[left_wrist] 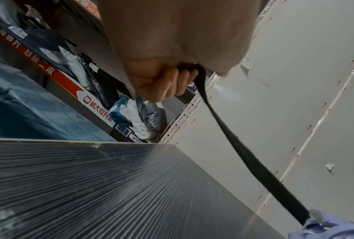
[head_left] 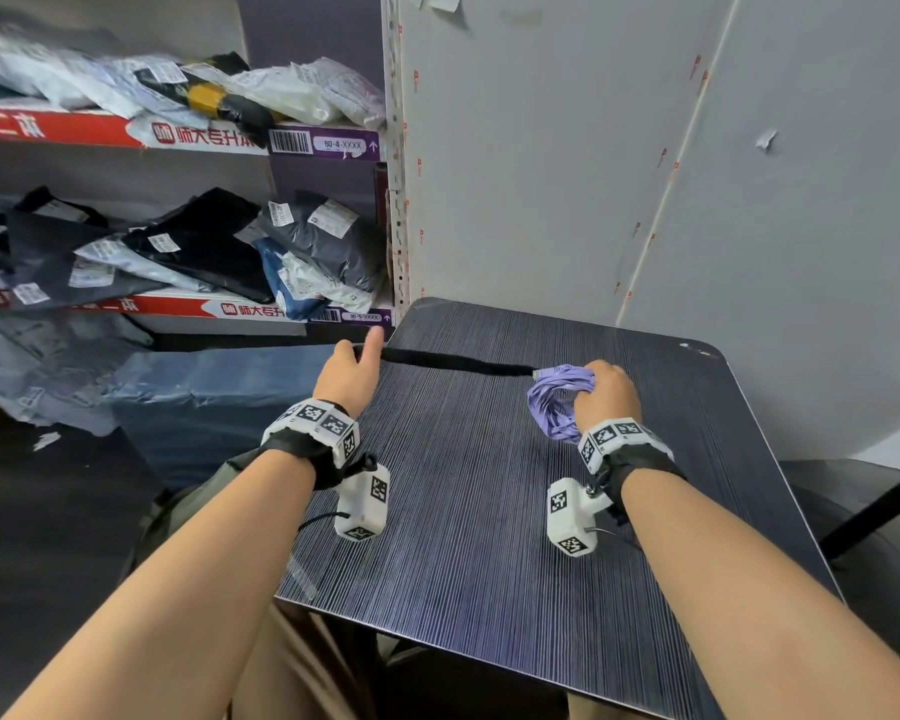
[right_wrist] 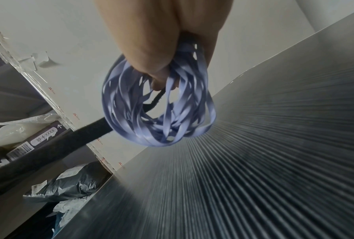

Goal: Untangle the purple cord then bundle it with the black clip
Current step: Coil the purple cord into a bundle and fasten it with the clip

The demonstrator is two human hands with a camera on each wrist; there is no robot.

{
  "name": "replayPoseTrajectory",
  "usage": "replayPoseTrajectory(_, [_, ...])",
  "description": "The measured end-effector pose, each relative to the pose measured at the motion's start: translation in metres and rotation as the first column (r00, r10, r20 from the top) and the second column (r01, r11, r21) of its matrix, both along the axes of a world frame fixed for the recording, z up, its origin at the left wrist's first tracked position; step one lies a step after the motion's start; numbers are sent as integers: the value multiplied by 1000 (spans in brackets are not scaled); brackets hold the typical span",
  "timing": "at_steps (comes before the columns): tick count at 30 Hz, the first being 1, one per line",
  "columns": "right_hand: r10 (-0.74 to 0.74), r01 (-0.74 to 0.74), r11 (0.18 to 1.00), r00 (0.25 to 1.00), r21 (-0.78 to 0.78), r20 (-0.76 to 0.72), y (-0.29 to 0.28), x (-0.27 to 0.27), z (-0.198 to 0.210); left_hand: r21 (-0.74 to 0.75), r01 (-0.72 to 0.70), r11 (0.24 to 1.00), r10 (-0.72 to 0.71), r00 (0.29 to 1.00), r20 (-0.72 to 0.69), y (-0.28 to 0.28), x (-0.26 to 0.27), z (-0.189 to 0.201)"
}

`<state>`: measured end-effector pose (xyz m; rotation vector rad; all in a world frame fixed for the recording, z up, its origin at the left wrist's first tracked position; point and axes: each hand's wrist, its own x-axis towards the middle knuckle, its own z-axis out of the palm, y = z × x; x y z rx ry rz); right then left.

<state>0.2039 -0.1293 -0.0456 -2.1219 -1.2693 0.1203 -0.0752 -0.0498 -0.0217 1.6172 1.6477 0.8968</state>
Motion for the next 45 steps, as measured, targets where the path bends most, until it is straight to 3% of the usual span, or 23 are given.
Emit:
replayPoseTrajectory(3, [-3,3,1000,1000,-26,5,1,1,-1,23,21,1000,-21,1000,23,-1,5,3])
replayPoseTrajectory(7, [21,-19,998,999,-60,29,3,0,0,58,-1,998,-8,988,157,2,13,5])
replayPoseTrajectory(14, [243,-242,970,968,-28,54,1,-20,13,295,84,952,-113,990,80,5,28,16])
replayPoseTrajectory(20, [450,-448,891,893,-77,19,0,-42,25,245,294,924,-289,956,-58,2,39,25])
replayPoseTrajectory(28, [558,-552,829,828,-89,61,-4,-63,36,241,538,807,-483,838,-255,-13,51,31])
replayPoseTrajectory(39, [556,-560,823,828,-91,-66,-5,-68,30,89,631,771,-622,775,-108,-21,51,31])
replayPoseTrajectory(45, [561,-567,822,822,-48,-103,-4,-71,24,79,629,774,-616,776,-137,-21,50,29])
